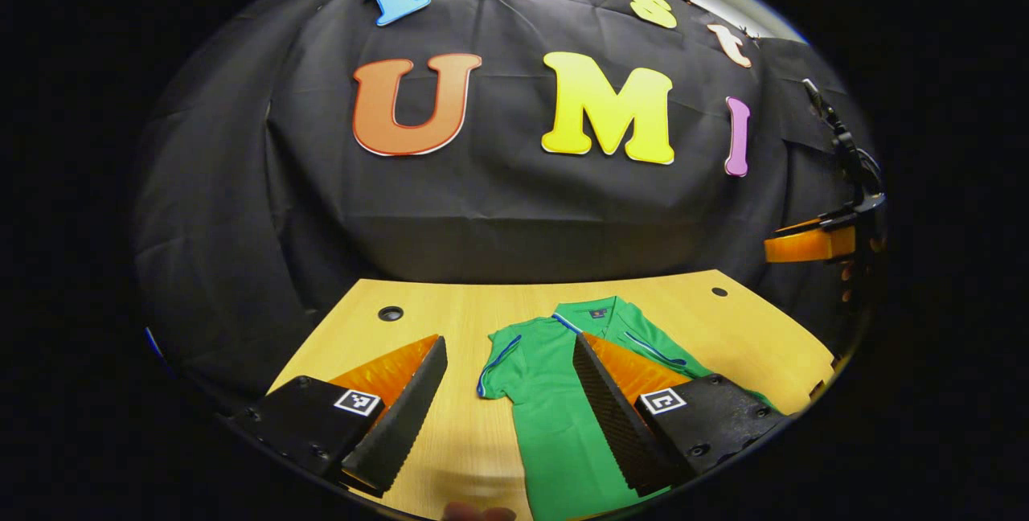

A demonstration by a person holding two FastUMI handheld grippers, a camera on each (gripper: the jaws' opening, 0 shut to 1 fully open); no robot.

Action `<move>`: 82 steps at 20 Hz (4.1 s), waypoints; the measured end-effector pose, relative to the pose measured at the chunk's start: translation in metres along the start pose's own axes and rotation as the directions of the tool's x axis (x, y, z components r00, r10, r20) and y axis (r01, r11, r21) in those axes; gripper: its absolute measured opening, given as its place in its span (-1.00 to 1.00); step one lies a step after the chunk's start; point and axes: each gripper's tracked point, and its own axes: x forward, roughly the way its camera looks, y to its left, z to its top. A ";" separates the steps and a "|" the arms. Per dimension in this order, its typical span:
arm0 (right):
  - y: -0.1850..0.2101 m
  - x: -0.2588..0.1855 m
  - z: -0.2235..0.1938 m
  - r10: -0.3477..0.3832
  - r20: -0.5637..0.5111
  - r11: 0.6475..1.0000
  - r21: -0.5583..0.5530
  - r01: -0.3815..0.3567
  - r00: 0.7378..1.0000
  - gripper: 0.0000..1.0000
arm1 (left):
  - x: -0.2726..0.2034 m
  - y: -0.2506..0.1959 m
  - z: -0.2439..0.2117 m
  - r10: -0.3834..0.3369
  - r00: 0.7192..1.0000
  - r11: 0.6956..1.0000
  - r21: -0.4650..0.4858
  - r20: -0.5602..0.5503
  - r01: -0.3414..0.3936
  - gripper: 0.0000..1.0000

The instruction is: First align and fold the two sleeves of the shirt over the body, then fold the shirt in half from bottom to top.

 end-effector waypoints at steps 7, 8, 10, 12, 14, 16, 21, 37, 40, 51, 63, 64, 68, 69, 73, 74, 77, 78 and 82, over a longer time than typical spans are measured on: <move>-0.034 -0.046 -0.015 -0.101 -0.026 0.988 0.117 0.104 0.995 0.95 | 0.088 0.001 -0.029 -0.042 0.998 0.999 0.018 -0.042 0.043 1.00; -0.037 -0.048 -0.015 -0.109 -0.025 0.985 0.133 0.112 0.994 0.99 | 0.097 -0.002 -0.036 -0.053 0.997 0.998 0.018 -0.052 0.054 1.00; -0.041 -0.053 -0.016 -0.120 -0.029 0.979 0.164 0.123 0.992 0.94 | 0.116 0.003 -0.044 -0.040 0.997 0.999 0.024 -0.060 0.041 1.00; -0.042 -0.056 -0.021 -0.122 -0.041 0.969 0.212 0.128 0.992 0.94 | 0.132 0.007 -0.050 -0.030 0.997 0.999 0.041 -0.065 0.033 1.00; -0.043 -0.056 -0.031 -0.123 -0.060 0.965 0.224 0.134 0.991 0.94 | 0.153 0.011 -0.060 -0.030 0.996 0.997 0.075 -0.081 0.036 1.00; -0.043 -0.055 -0.038 -0.121 -0.077 0.965 0.223 0.136 0.990 0.94 | 0.172 0.013 -0.075 -0.036 0.993 0.996 0.081 -0.113 0.045 1.00; -0.052 -0.056 -0.051 -0.135 -0.108 0.963 0.218 0.156 0.985 0.94 | 0.205 0.022 -0.101 -0.023 0.986 0.996 0.084 -0.163 0.037 1.00; -0.075 -0.045 -0.074 -0.133 -0.118 0.931 0.325 0.165 0.984 0.94 | 0.218 0.011 -0.101 -0.105 0.954 0.993 0.023 -0.280 0.116 -0.91; -0.080 -0.047 -0.080 -0.149 -0.116 0.923 0.341 0.180 0.982 0.94 | 0.213 0.004 -0.081 -0.110 0.957 0.992 0.036 -0.270 0.125 -0.92; -0.114 -0.092 -0.094 -0.207 -0.088 0.886 0.406 0.225 0.974 1.00 | 0.202 -0.064 -0.037 -0.068 0.958 0.979 0.168 -0.278 0.118 -0.92; -0.144 -0.112 -0.119 -0.260 -0.097 0.836 0.475 0.275 0.961 0.94 | 0.160 -0.160 -0.089 -0.168 0.906 0.946 0.195 -0.388 0.259 0.98; -0.141 -0.108 -0.118 -0.250 -0.094 0.846 0.464 0.264 0.964 0.94 | 0.149 -0.160 -0.088 -0.158 0.910 0.949 0.196 -0.383 0.247 0.98; -0.124 -0.087 -0.114 -0.189 -0.093 0.893 0.398 0.211 0.978 0.94 | 0.115 -0.138 -0.085 -0.126 0.921 0.965 0.169 -0.370 0.200 0.98; -0.119 -0.082 -0.116 -0.169 -0.097 0.905 0.380 0.193 0.981 0.89 | 0.105 -0.132 -0.084 -0.115 0.925 0.968 0.167 -0.363 0.186 0.97; -0.090 -0.064 -0.128 -0.063 -0.128 0.954 0.284 0.097 0.990 0.95 | 0.059 -0.108 -0.090 -0.081 0.931 0.974 0.172 -0.357 0.150 0.98; -0.083 -0.060 -0.135 -0.038 -0.145 0.962 0.262 0.076 0.989 0.95 | 0.046 -0.103 -0.094 -0.077 0.929 0.977 0.158 -0.362 0.142 0.98; -0.065 -0.058 -0.159 0.029 -0.194 0.979 0.202 0.011 0.981 0.95 | 0.002 -0.093 -0.110 -0.067 0.918 0.985 0.120 -0.391 0.123 0.99; -0.059 -0.059 -0.166 0.050 -0.208 0.983 0.182 -0.012 0.977 0.95 | -0.013 -0.089 -0.117 -0.061 0.915 0.987 0.115 -0.399 0.116 0.99; -0.039 -0.068 -0.208 0.122 -0.286 0.990 0.098 -0.098 0.950 0.95 | -0.068 -0.087 -0.147 -0.099 0.884 0.987 0.065 -0.457 0.144 0.98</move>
